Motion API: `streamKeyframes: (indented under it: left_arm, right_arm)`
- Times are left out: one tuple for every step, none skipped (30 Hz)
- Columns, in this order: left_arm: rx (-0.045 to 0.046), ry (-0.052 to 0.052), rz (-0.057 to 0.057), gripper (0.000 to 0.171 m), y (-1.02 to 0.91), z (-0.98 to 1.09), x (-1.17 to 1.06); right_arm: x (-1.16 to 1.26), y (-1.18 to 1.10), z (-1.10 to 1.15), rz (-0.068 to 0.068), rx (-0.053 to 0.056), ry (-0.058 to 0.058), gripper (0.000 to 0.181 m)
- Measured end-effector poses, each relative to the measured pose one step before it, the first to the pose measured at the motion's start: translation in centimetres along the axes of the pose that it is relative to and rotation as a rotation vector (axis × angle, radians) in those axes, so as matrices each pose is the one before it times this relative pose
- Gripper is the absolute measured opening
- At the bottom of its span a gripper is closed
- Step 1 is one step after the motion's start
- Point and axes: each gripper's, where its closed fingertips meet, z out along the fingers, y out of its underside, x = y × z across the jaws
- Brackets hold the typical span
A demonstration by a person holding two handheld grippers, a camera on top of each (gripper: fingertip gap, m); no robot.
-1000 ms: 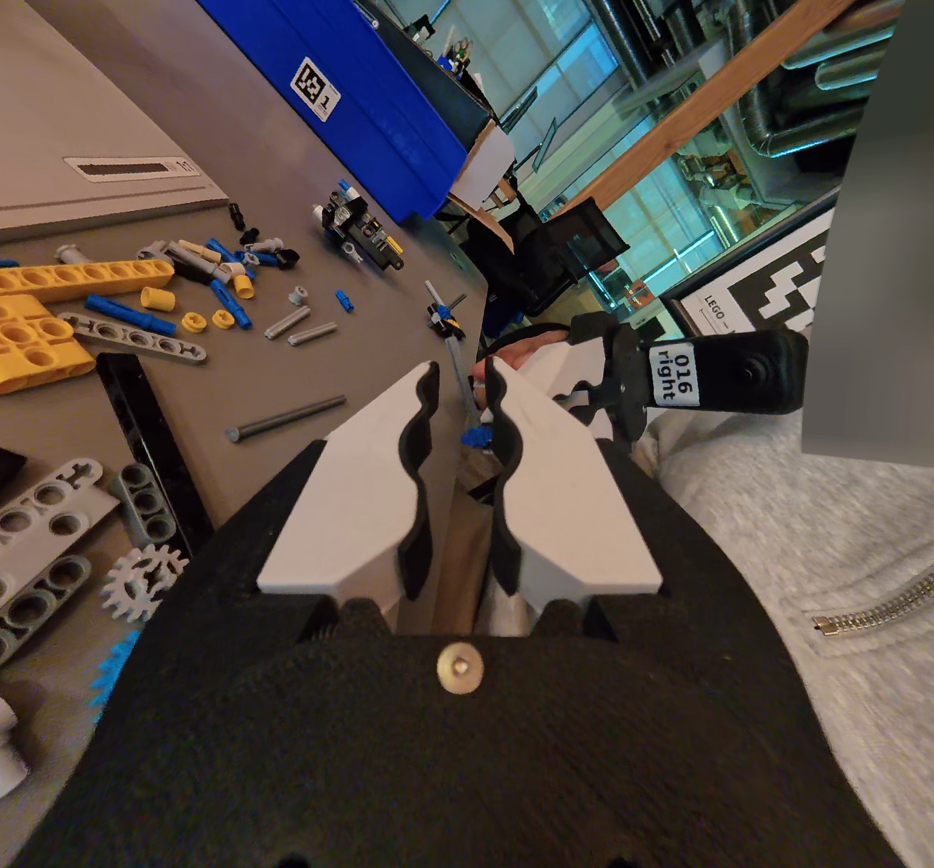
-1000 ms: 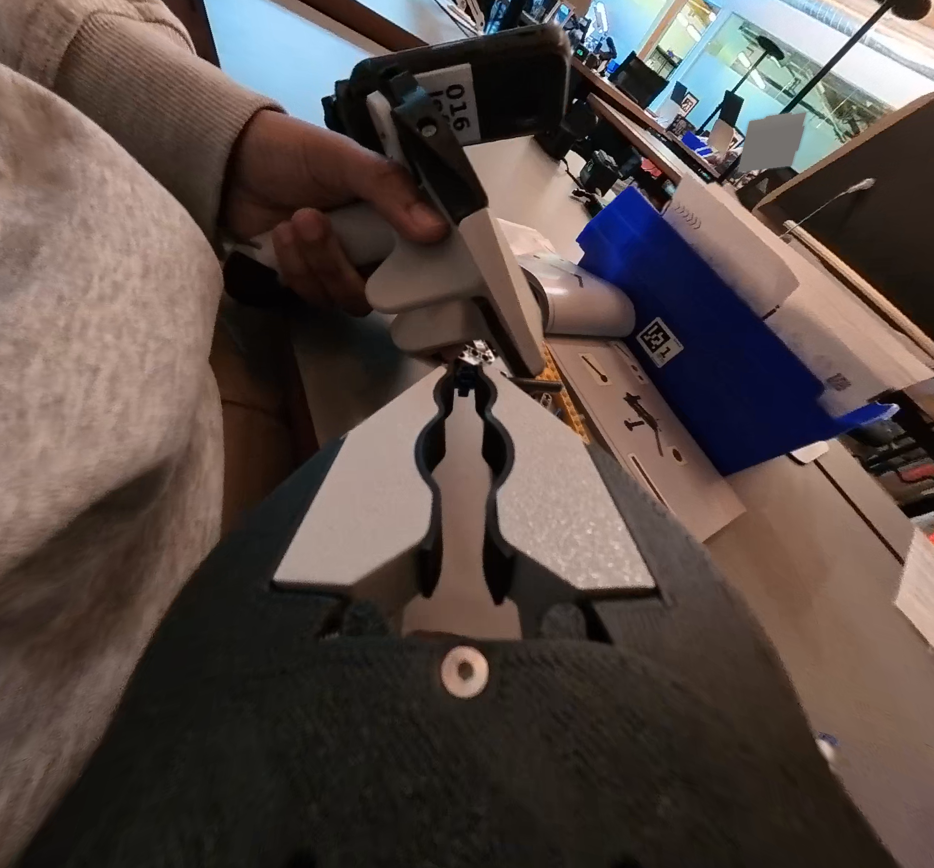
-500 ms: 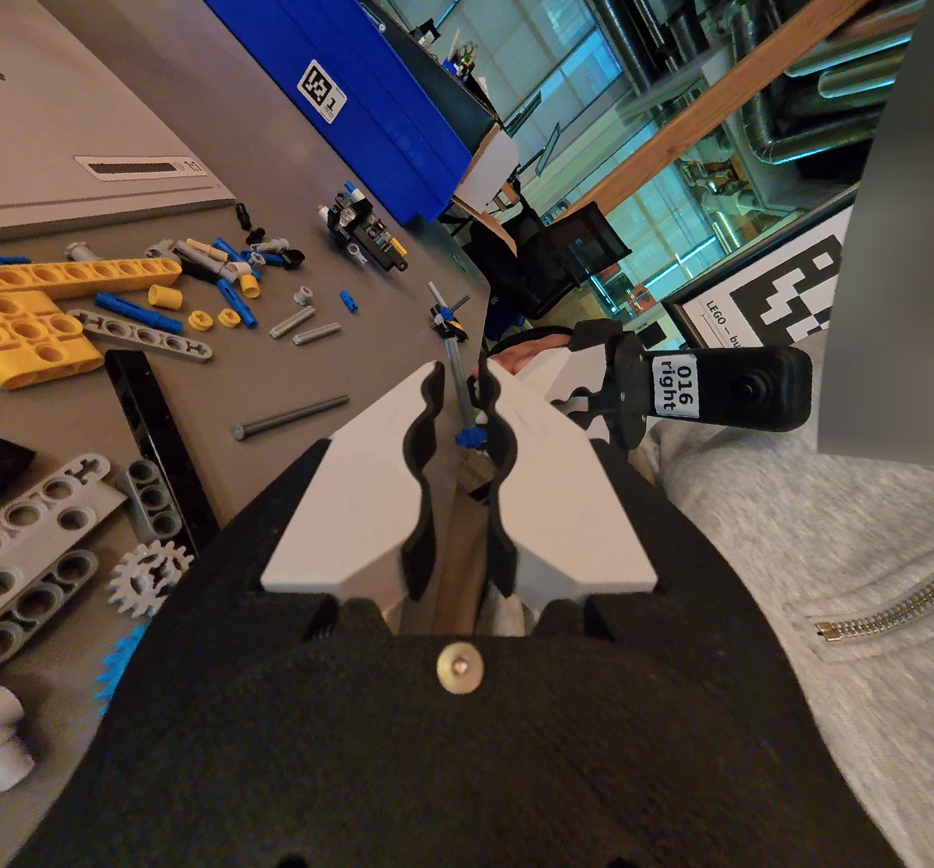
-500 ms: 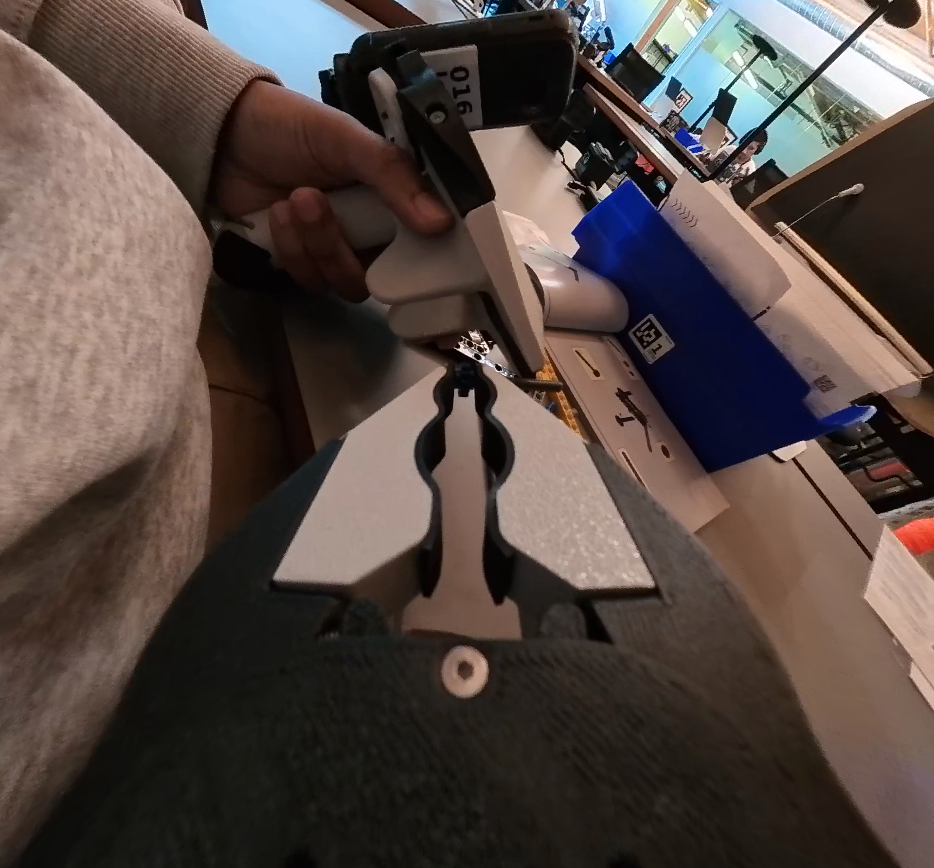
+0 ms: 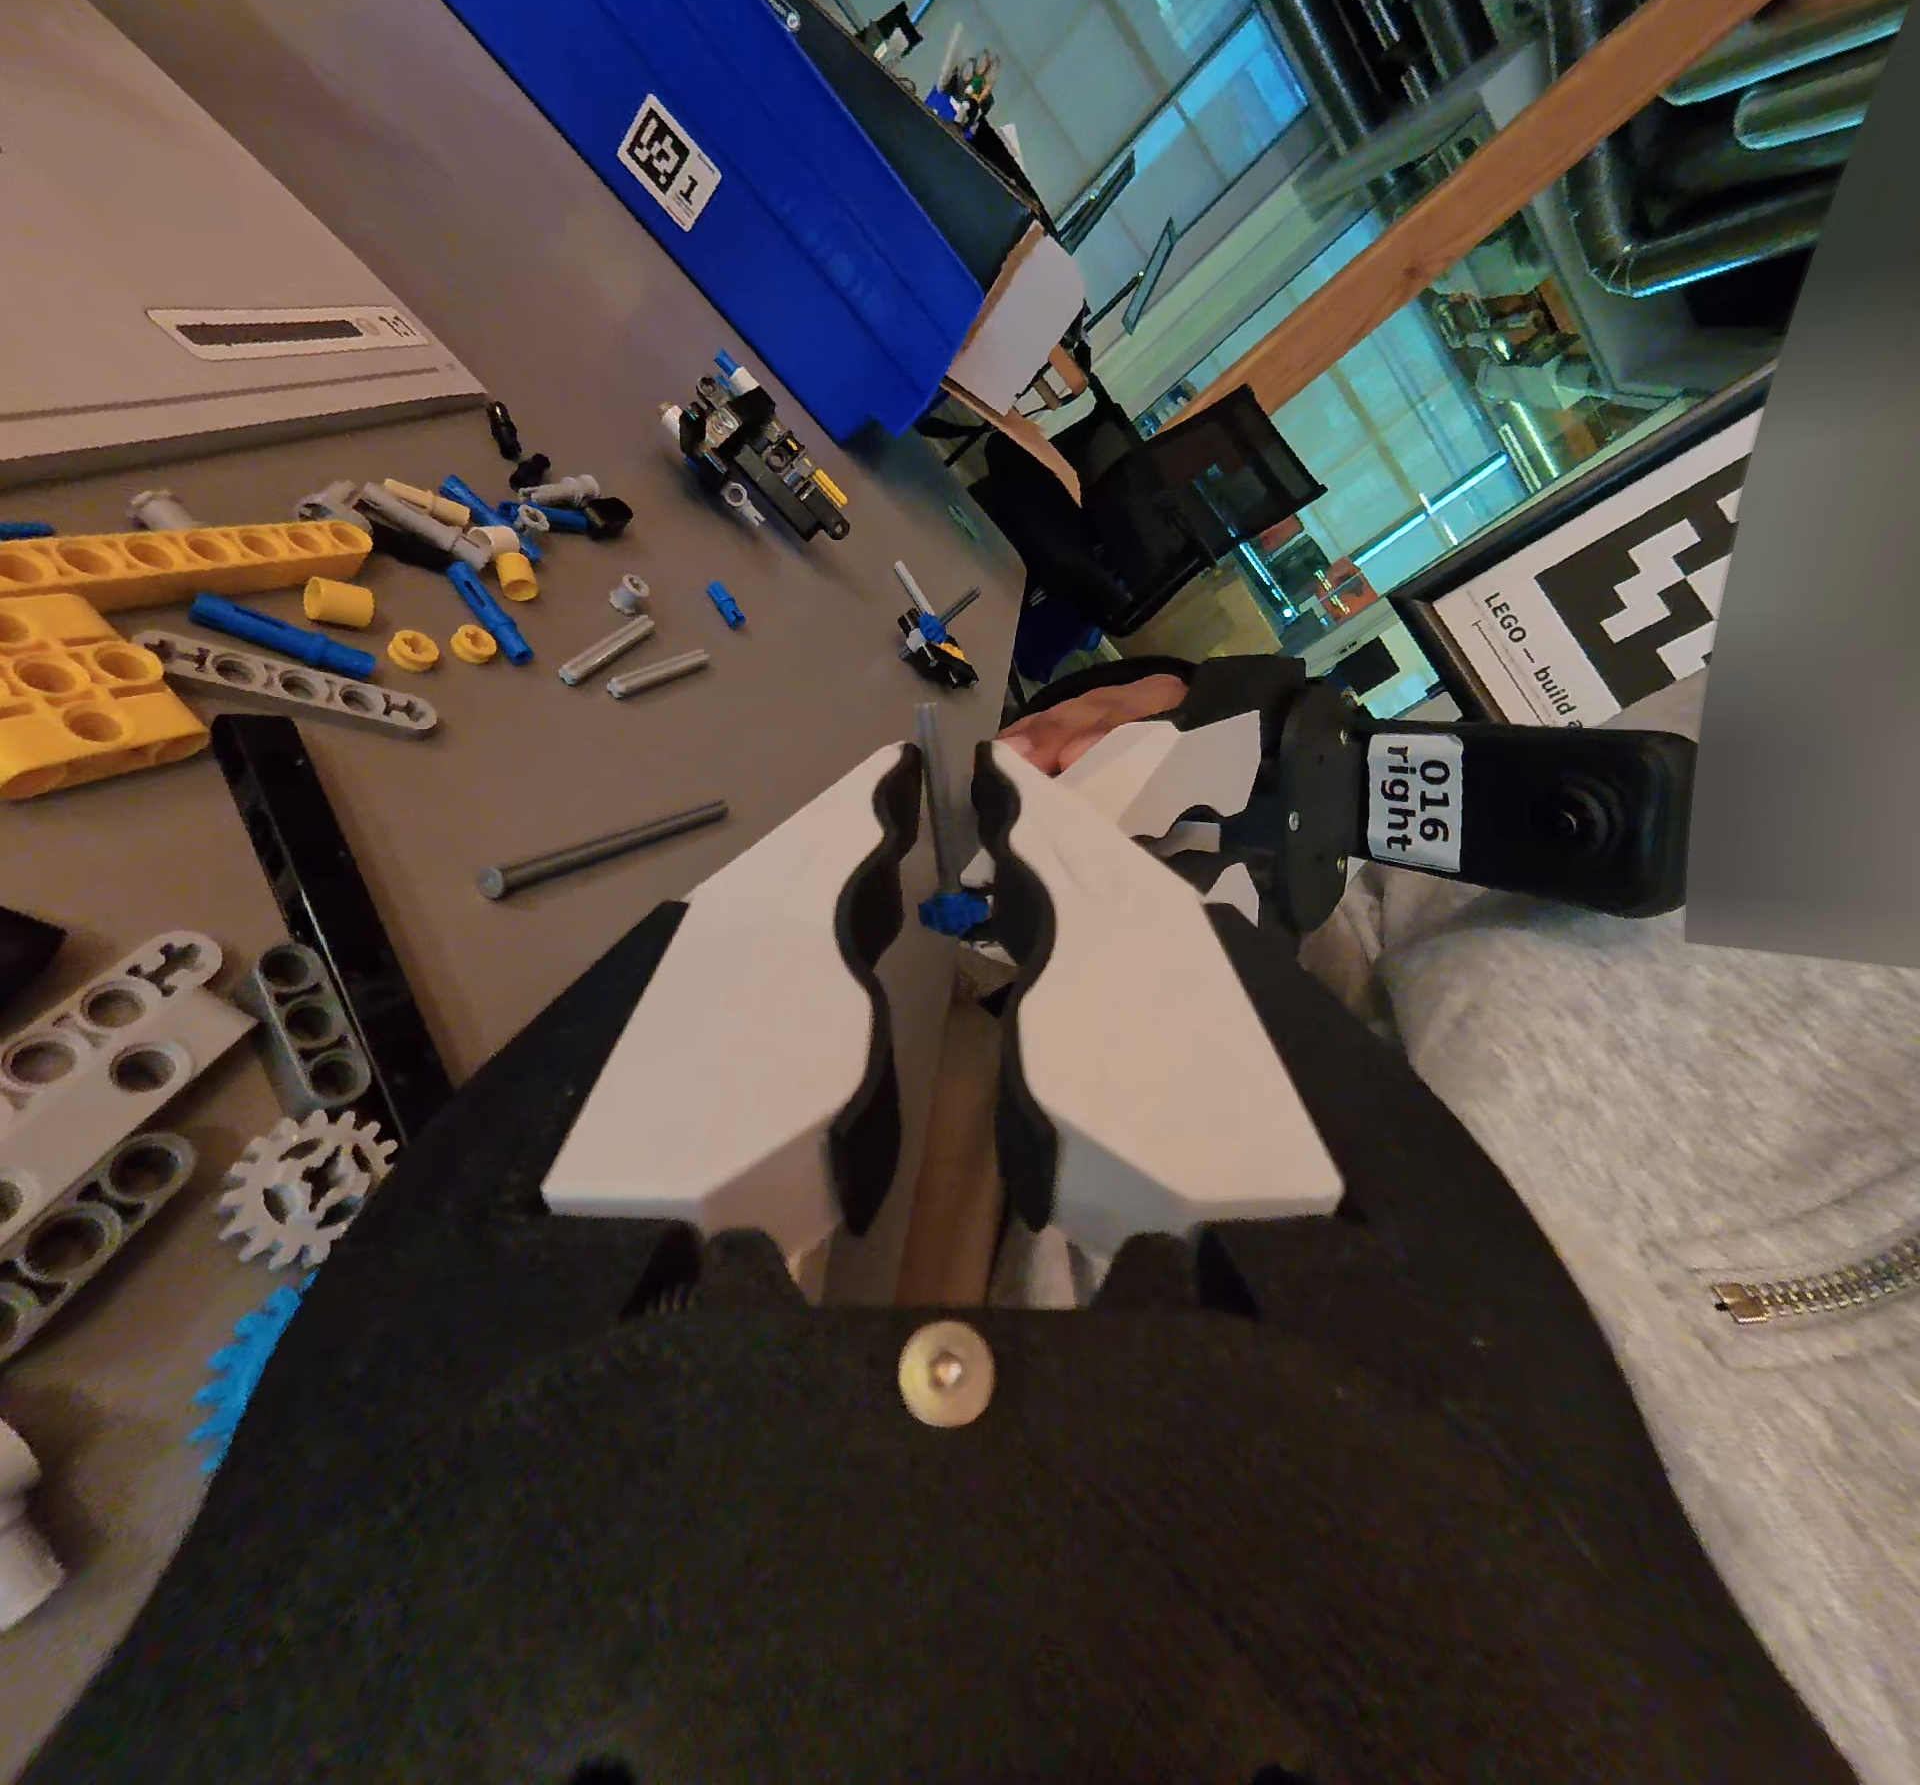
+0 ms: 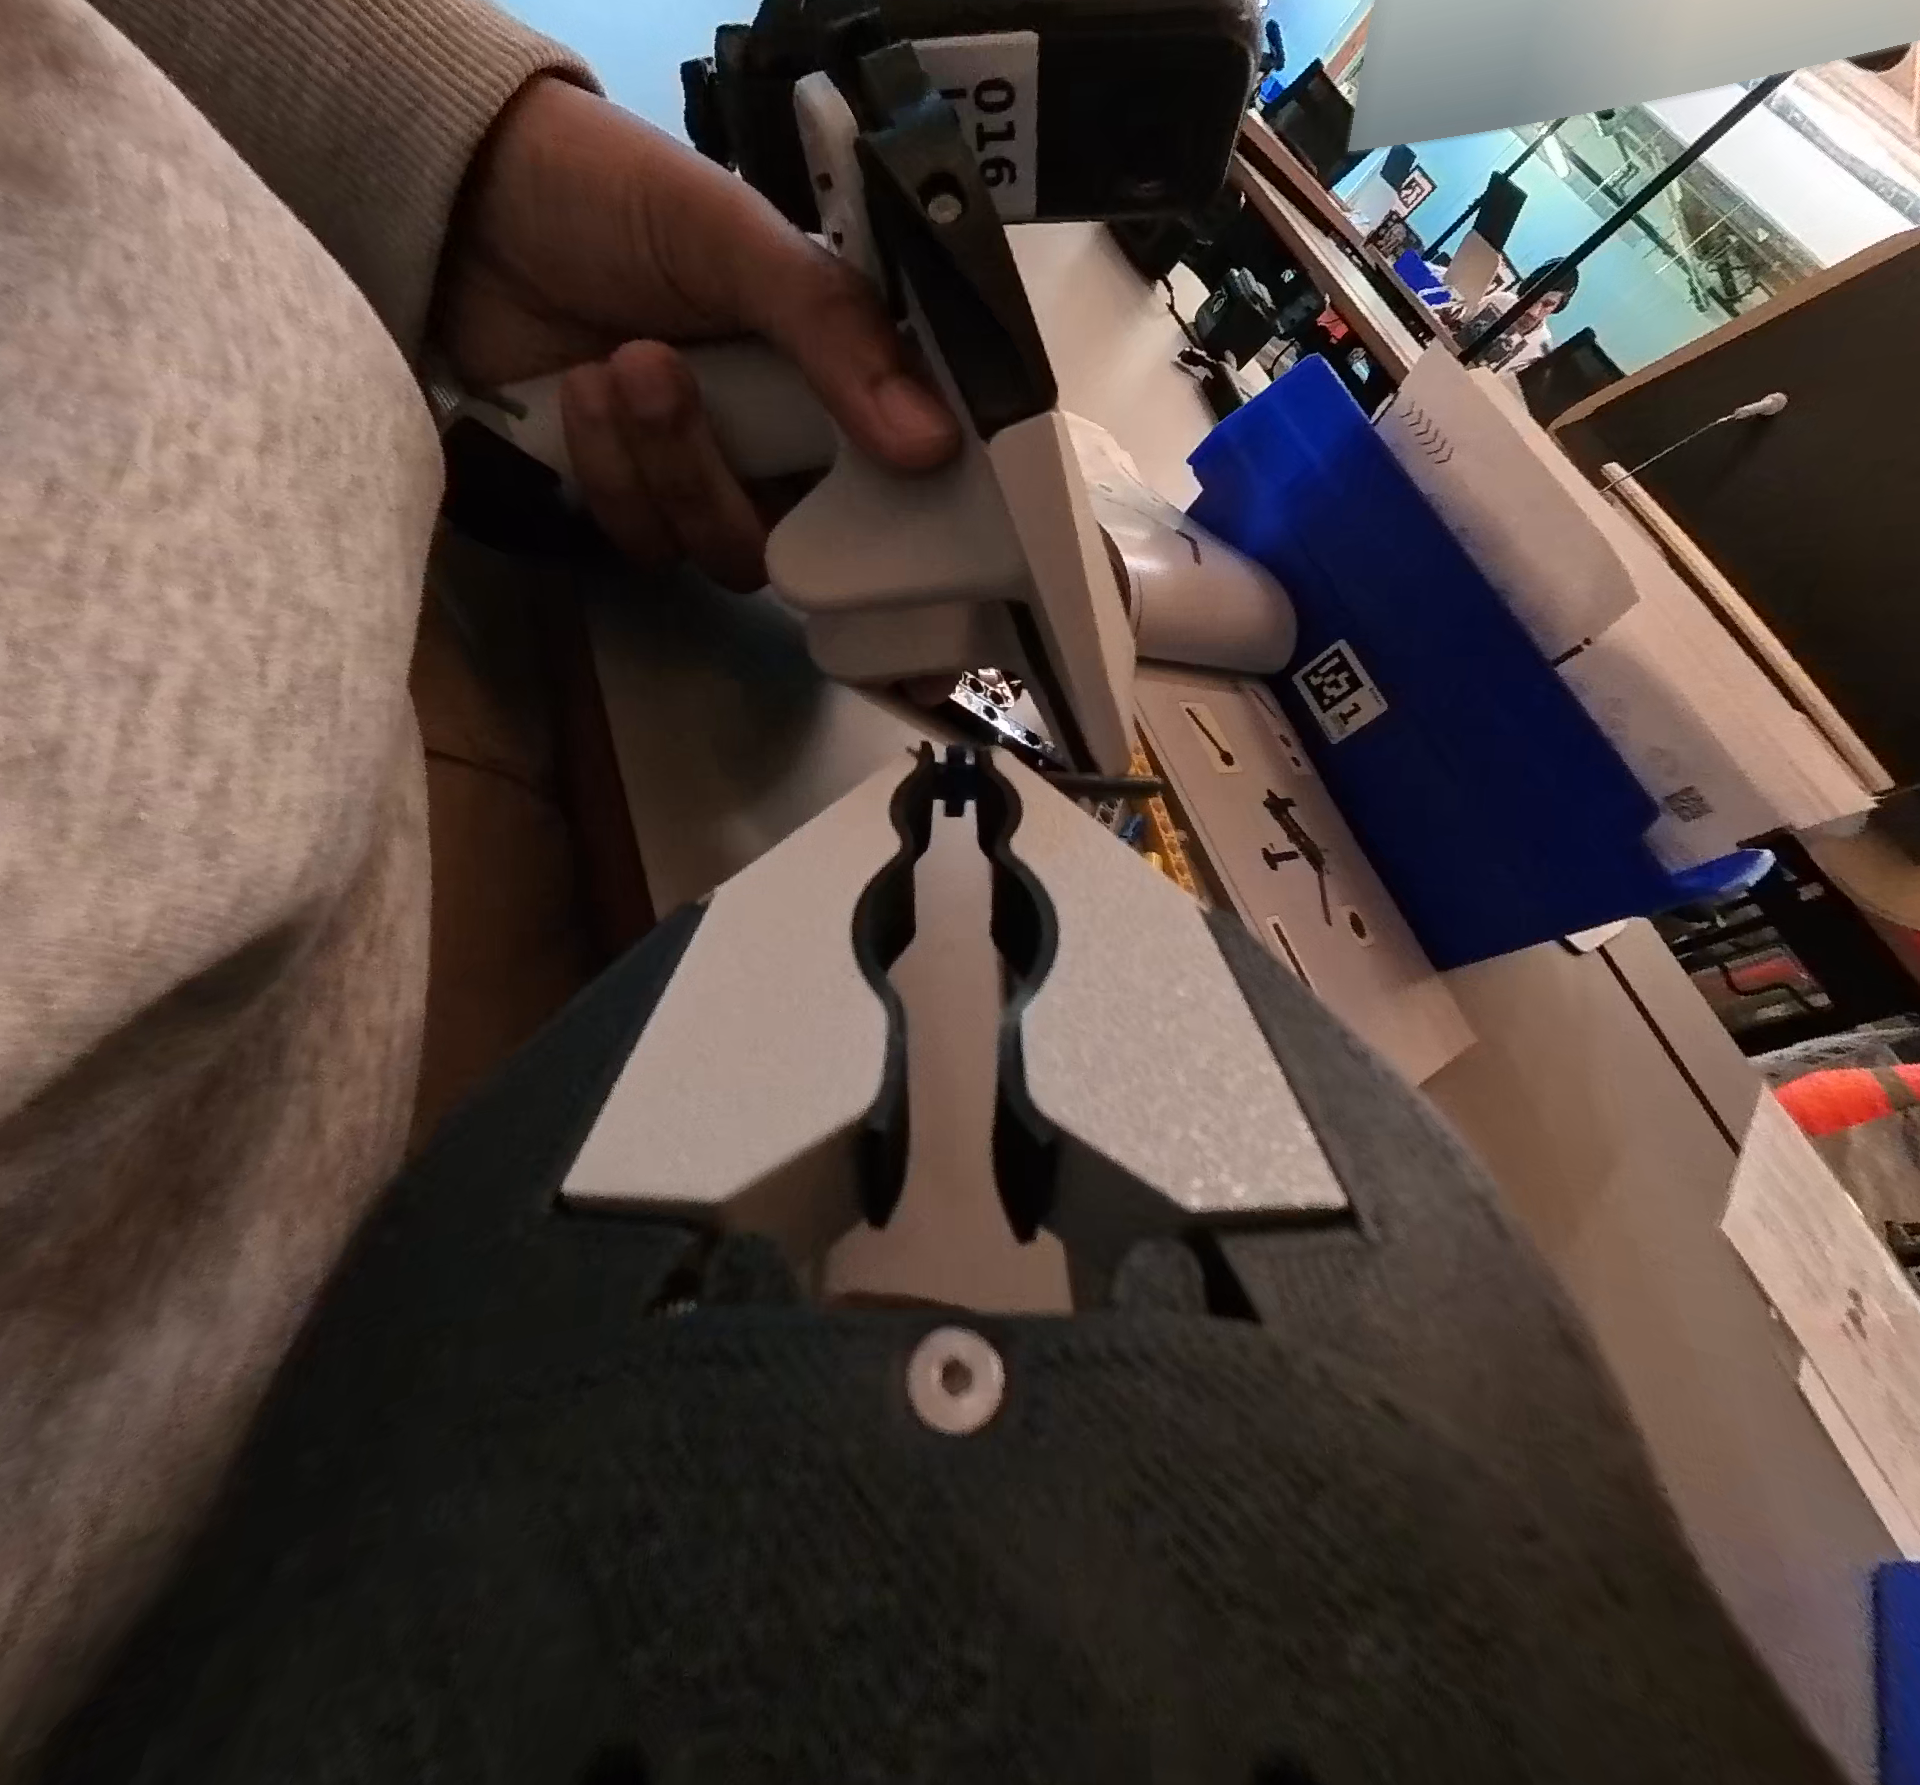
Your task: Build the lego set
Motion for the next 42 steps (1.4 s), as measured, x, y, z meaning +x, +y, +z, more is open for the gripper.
streamKeyframes:
  left_arm:
    - [0.00028, -0.0013, -0.0003, 0.007, 0.003, 0.003, -0.024]
    - [0.00066, -0.0014, -0.0007, 0.005, -0.015, -0.002, -0.02]
    - [0.00029, -0.0006, -0.0012, 0.004, -0.008, -0.01, -0.019]
    - [-0.00029, 0.0009, -0.0009, 0.003, 0.006, 0.007, 0.008]
    - [-0.00013, -0.0001, -0.0006, 0.003, -0.002, 0.001, -0.013]
    - [0.00037, -0.0013, 0.0001, 0.003, 0.005, 0.001, -0.01]
    - [0.00053, -0.0012, 0.001, 0.003, -0.009, 0.009, -0.012]
    - [0.00165, -0.0018, 0.0012, 0.003, -0.015, -0.013, -0.015]
    - [0.00324, -0.0028, 0.0007, 0.003, -0.043, -0.008, -0.031]
    - [0.00437, -0.0023, 0.0005, 0.003, -0.055, -0.022, -0.021]
    - [0.00509, -0.0036, 0.0005, 0.003, -0.07, -0.023, -0.044]
    - [0.00396, -0.0034, 0.0014, 0.003, -0.049, -0.011, -0.041]
    - [0.00256, -0.0029, 0.0028, 0.003, -0.026, -0.004, -0.012]
    - [0.00195, -0.0019, 0.003, 0.003, -0.018, -0.009, 0.001]
    - [0.00226, -0.0027, 0.002, 0.003, -0.026, -0.004, -0.02]
    - [0.0037, -0.0025, 0.0022, 0.003, -0.032, -0.018, -0.008]
    - [0.00569, -0.0022, 0.0024, 0.003, -0.074, -0.039, -0.009]
    - [0.00738, -0.0026, 0.0026, 0.003, -0.089, -0.044, -0.008]
    - [0.00883, -0.0026, 0.0045, 0.003, -0.096, -0.07, 0.016]
    - [0.00896, -0.0021, 0.0052, 0.003, -0.102, -0.079, 0.028]
    - [0.00823, -0.0018, 0.0052, 0.003, -0.079, -0.095, 0.046]
    - [0.00894, -0.0018, 0.0065, 0.003, -0.084, -0.102, 0.057]
    - [0.011, -0.0019, 0.0089, 0.003, -0.099, -0.134, 0.081]
    - [0.01103, -0.0045, 0.01, 0.003, -0.089, -0.146, 0.051]
    - [0.00694, -0.0073, 0.0115, 0.003, -0.045, -0.172, 0.021]
    - [0.00131, -0.01, 0.0136, 0.003, -0.001, -0.197, -0.02]
    - [-0.00023, -0.0155, 0.0175, 0.003, -0.004, -0.253, -0.091]
    - [0.00204, -0.0212, 0.0197, 0.003, -0.054, -0.338, -0.183]
    - [0.00445, -0.0218, 0.0179, 0.003, -0.14, -0.447, -0.208]
    - [0.0089, -0.0171, 0.0155, 0.003, -0.264, -0.581, -0.115]
    - [0.01495, -0.0152, 0.0157, 0.004, -0.407, -0.703, -0.089]
    - [0.01954, -0.0151, 0.0175, 0.003, -0.519, -0.837, -0.077]
    - [0.02221, -0.0152, 0.021, 0.003, -0.627, -0.947, -0.098]
    - [0.02332, -0.0201, 0.0265, 0.003, -0.723, -1.037, -0.186]
    - [0.02576, -0.0296, 0.029, 0.003, -0.796, -1.094, -0.361]
    - [0.02746, -0.0375, 0.0278, 0.003, -0.837, -1.094, -0.536]
    - [0.02709, -0.0387, 0.0253, 0.003, -0.787, -1.029, -0.626]
    - [0.02533, -0.0343, 0.0208, 0.003, -0.688, -0.92, -0.64]
    - [0.02144, -0.0295, 0.0155, 0.003, -0.523, -0.774, -0.638]
    - [0.01665, -0.0228, 0.0087, 0.003, -0.325, -0.616, -0.584]
    - [0.00972, -0.0141, 0.0007, 0.003, -0.116, -0.451, -0.489]
    - [0.00474, -0.0057, -0.0081, 0.003, 0.033, -0.311, -0.39]
  right_arm:
    - [-0.012, 0.019, 0.006, -0.0026, -0.001, 0.0007, 0.006]
    - [-0.008, -0.006, 0.01, -0.0029, -0.0003, 0.001, 0.006]
    - [-0.019, -0.007, -0.002, -0.0034, 0.0001, 0.0013, 0.006]
    - [-0.007, 0.01, 0.009, -0.003, -0.0008, 0.0014, 0.006]
    - [-0.01, 0.042, 0.014, -0.0033, -0.0022, 0.0016, 0.006]
    - [0.008, 0.04, 0.015, -0.0041, -0.0021, 0.0025, 0.006]
    - [-0.002, 0.029, 0.017, -0.0041, -0.0011, 0.003, 0.006]
    - [0.018, 0.031, 0.024, -0.0044, -0.0014, 0.0041, 0.005]
    - [0.032, 0.052, 0.013, -0.0048, -0.0018, 0.005, 0.005]
    - [0.042, 0.045, 0.015, -0.0042, -0.0013, 0.0061, 0.005]
    - [0.049, 0.04, 0.015, -0.0022, -0.0006, 0.0061, 0.005]
    - [0.033, 0.035, 0.022, -0.0006, -0.0004, 0.0045, 0.005]
    - [0.021, 0.029, 0.01, -0.0016, -0.0015, 0.0029, 0.005]
    - [0.012, 0.027, 0.028, -0.0012, -0.0016, 0.002, 0.007]
    - [-0.029, 0.036, 0.028, -0.0021, -0.0021, -0.0003, 0.008]
    - [-0.026, 0.02, 0.018, -0.002, -0.0019, 0.0002, 0.009]
    - [0.021, 0.017, 0.011, -0.001, -0.0007, 0.0022, 0.011]
    - [0.014, -0.004, 0.0, 0.0001, 0.0009, 0.0017, 0.011]
    - [0.038, -0.017, -0.02, 0.0012, 0.0019, 0.0023, 0.013]
    - [0.07, -0.041, -0.041, 0.0026, 0.0032, 0.0034, 0.013]
    - [0.075, -0.041, -0.046, 0.0038, 0.0041, 0.0034, 0.013]
    - [0.101, -0.053, -0.048, 0.0045, 0.0049, 0.0036, 0.013]
    - [0.114, -0.044, -0.051, 0.0057, 0.0046, 0.0045, 0.013]
    - [0.118, -0.039, -0.044, 0.0058, 0.003, 0.0047, 0.014]
    - [0.08, -0.018, -0.028, 0.0044, 0.0015, 0.0029, 0.014]
    - [0.052, -0.038, -0.017, 0.005, 0.0018, 0.0011, 0.014]
    - [0.039, -0.076, -0.024, 0.0081, 0.0033, 0.0001, 0.016]
    - [0.084, -0.122, -0.026, 0.0109, 0.0051, 0.0009, 0.016]
    - [0.097, -0.175, -0.038, 0.0137, 0.008, 0.0002, 0.017]
    - [0.125, -0.209, -0.041, 0.0182, 0.0107, 0.0006, 0.017]
    - [0.171, -0.22, -0.017, 0.0235, 0.012, 0.0009, 0.017]
    - [0.199, -0.203, -0.008, 0.0278, 0.0118, 0.001, 0.017]
    - [0.192, -0.197, 0.02, 0.0309, 0.0112, -0.0013, 0.017]
    - [0.249, -0.139, 0.081, 0.0338, 0.0066, 0.001, 0.017]
    - [0.382, 0.013, 0.169, 0.0368, -0.0037, 0.0097, 0.016]
    - [0.421, 0.188, 0.285, 0.0362, -0.0179, 0.0119, 0.014]
    - [0.302, 0.343, 0.364, 0.0328, -0.03, 0.0053, 0.015]
    - [0.3, 0.394, 0.408, 0.0333, -0.0356, 0.0071, 0.016]
    - [0.184, 0.354, 0.414, 0.0314, -0.0328, 0.0025, 0.018]
    - [-0.113, 0.199, 0.402, 0.0258, -0.0244, -0.0142, 0.022]
    - [-0.208, 0.086, 0.411, 0.0234, -0.019, -0.0169, 0.025]
    - [-0.191, 0.009, 0.433, 0.0222, -0.0149, -0.0123, 0.028]
